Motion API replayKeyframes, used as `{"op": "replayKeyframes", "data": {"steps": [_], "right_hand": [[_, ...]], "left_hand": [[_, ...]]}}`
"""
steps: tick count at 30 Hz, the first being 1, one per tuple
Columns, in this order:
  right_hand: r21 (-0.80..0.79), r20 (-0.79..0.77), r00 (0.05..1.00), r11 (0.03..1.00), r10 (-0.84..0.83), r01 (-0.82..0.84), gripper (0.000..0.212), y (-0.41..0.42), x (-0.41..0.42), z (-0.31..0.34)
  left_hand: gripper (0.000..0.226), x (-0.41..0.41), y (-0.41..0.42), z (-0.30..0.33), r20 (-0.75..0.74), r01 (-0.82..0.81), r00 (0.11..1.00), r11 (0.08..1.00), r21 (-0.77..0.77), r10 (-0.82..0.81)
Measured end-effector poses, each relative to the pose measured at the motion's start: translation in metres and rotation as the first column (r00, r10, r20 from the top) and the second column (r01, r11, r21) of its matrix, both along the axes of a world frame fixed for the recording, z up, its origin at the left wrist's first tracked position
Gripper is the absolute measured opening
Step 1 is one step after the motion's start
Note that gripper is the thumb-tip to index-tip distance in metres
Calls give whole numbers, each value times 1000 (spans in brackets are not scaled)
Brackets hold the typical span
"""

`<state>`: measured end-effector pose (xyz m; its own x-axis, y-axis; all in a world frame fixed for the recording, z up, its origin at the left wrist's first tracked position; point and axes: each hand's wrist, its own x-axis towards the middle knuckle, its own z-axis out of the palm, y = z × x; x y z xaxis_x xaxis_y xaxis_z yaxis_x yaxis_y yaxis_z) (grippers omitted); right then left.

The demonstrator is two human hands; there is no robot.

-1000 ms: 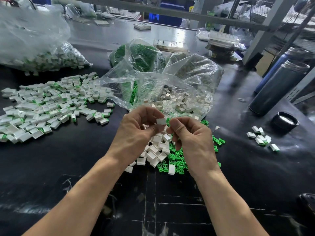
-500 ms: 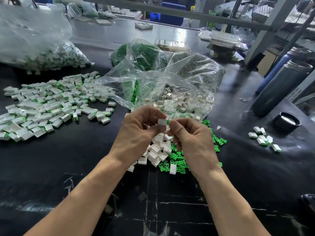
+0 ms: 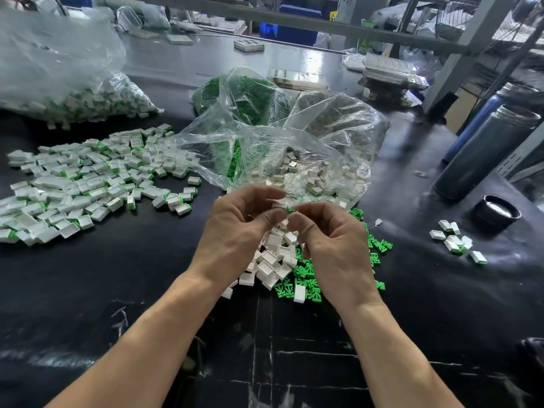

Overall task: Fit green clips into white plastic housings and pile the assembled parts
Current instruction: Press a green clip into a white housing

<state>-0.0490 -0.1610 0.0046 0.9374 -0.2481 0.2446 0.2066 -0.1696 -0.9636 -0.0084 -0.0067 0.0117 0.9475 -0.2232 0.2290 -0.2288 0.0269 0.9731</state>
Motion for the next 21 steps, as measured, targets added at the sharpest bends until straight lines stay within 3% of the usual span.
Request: {"op": "replayKeyframes", "data": {"steps": [9,21], "right_hand": [[-9,40,999,999,-32,33,3,5,-3,-2],[-402,137,986,905,-92,141,15,4,-5,1]], "left_hand": [[13,1,0,2,-44,-10,999,998,-54,8],[20,1,2,2,54,-31,998,995,94,26]]}}
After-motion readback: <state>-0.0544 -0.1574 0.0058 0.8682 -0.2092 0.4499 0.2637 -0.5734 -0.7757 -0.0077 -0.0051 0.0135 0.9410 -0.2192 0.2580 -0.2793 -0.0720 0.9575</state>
